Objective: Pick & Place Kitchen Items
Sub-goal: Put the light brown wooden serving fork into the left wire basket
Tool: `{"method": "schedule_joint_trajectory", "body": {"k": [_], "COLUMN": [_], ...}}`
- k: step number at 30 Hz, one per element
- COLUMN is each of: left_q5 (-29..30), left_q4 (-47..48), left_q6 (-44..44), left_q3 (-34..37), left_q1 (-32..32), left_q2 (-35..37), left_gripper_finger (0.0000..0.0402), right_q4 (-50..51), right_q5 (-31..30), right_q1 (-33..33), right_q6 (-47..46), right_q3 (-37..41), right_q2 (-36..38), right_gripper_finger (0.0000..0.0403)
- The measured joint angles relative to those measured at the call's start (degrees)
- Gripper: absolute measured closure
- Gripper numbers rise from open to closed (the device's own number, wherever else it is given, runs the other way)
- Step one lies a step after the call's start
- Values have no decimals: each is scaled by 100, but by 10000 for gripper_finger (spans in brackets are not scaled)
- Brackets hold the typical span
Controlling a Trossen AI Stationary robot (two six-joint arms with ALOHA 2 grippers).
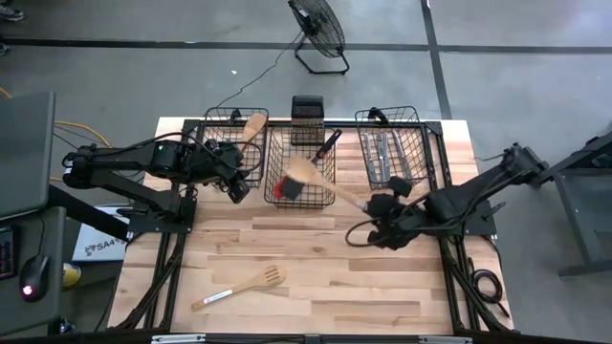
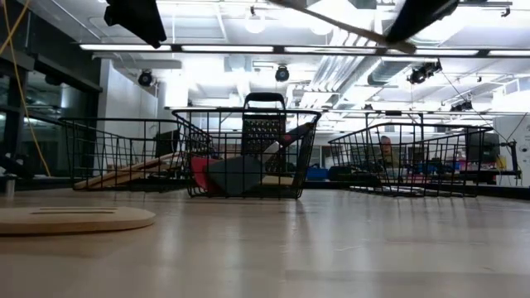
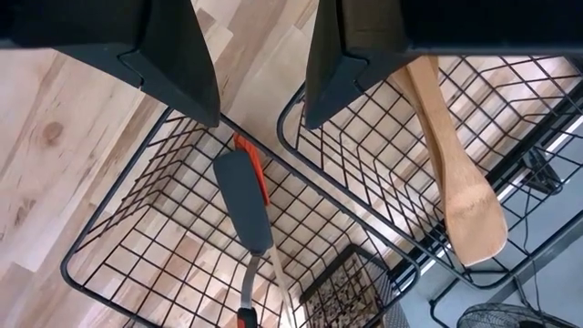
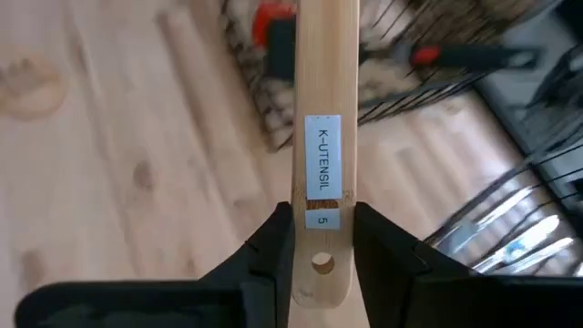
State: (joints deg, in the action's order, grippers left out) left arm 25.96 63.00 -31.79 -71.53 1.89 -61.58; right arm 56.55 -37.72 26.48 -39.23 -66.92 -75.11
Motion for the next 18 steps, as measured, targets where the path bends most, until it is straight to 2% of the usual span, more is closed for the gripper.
{"method": "schedule_joint_trajectory", "body": {"k": [9,18], "left_q5": [-31,-98], "left_q4": [-712,-1543], "left_q6": [451,1123], "left_q3": [0,0], "left_q1": [2,0], "left_q2": [0,-59], "left_gripper_finger": [242,242], "right_q4": [-177,-911], "right_q5": [-1029,-1600], "right_q1": [0,-1], "right_q6": [411,948], "right_q3": [0,247], "right_q2": [402,485], "right_gripper_finger": [321,321]}}
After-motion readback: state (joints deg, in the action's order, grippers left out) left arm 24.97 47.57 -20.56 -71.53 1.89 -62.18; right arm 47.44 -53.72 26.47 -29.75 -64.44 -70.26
